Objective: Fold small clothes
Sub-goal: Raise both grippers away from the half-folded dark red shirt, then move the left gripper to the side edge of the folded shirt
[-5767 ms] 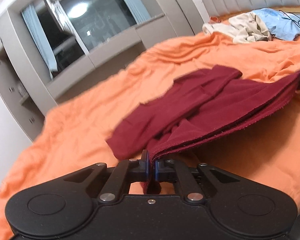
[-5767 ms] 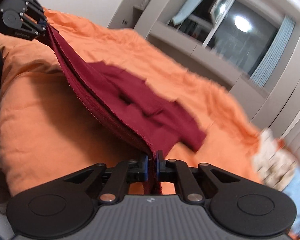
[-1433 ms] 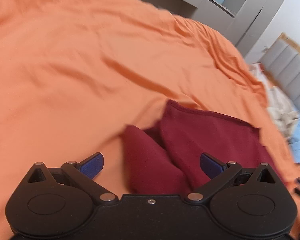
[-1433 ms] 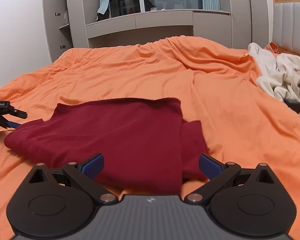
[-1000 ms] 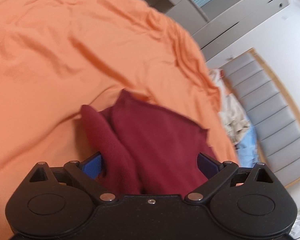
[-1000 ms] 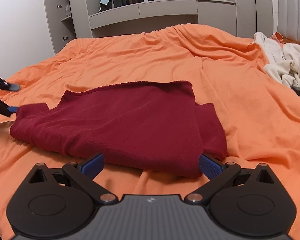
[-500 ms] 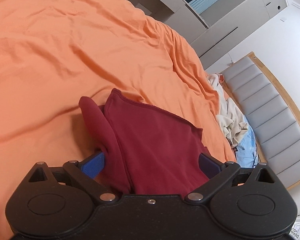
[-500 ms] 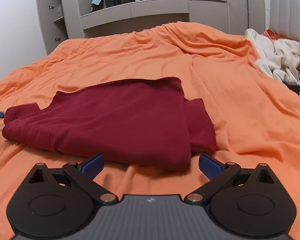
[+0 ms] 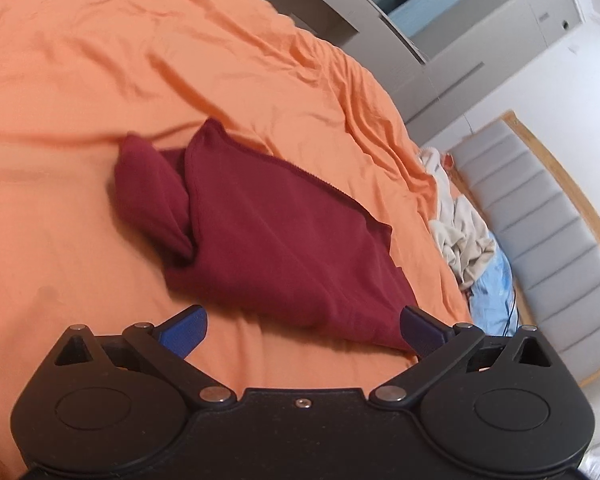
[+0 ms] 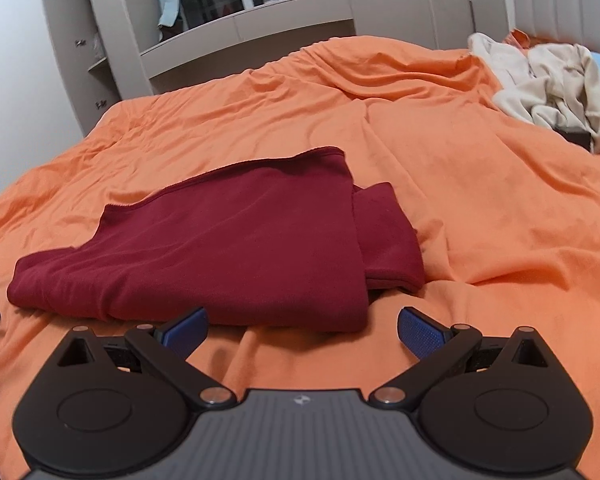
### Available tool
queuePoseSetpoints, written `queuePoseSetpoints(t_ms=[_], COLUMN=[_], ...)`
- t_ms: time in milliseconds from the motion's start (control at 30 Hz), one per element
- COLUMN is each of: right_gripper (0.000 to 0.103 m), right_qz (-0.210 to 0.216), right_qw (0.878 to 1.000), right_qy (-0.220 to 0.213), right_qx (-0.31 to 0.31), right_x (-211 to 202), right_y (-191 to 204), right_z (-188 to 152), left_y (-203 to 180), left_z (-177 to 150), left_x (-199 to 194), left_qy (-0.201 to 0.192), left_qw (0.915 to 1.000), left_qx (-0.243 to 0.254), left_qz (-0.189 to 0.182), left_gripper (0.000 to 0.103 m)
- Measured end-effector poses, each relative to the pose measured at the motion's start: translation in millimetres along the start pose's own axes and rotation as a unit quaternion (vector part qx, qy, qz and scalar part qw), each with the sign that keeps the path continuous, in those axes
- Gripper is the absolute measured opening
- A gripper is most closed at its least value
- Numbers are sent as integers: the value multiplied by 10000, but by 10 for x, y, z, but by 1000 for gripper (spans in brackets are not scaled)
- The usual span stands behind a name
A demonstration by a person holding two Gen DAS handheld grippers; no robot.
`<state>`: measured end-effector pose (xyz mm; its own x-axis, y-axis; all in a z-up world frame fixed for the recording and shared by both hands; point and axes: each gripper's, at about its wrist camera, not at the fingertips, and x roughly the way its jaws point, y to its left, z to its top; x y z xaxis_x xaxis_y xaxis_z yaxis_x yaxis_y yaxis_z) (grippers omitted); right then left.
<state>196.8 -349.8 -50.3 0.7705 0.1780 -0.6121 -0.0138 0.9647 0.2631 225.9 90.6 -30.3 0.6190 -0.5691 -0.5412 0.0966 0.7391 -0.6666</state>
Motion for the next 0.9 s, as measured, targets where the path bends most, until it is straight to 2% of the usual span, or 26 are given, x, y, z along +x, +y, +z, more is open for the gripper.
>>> queuePoseSetpoints(t_ms=[133,200,500,900], right_gripper=[103,103,103,103], right_qz=[-20,-36,-225,-321], right_qw=[9998,9998,9997,9992], right_qy=[17,12,85,121], right_qx=[184,207,-67,-195], right_x=[11,16,77,113], right_y=[-59,-73,28,65], right_z=[-24,-40,-111,-134], left_y=[-9,-28,-156,-166], left_z=[-160,-166,5,30], left_x=[148,218,442,546], left_qy=[-131,-235,-536,-436], left_qw=[9993,9983,9914,9911], left_qx=[-316,-396,-312,-276], left_qz=[127,345,1151,1230], left_gripper=[102,102,102,102])
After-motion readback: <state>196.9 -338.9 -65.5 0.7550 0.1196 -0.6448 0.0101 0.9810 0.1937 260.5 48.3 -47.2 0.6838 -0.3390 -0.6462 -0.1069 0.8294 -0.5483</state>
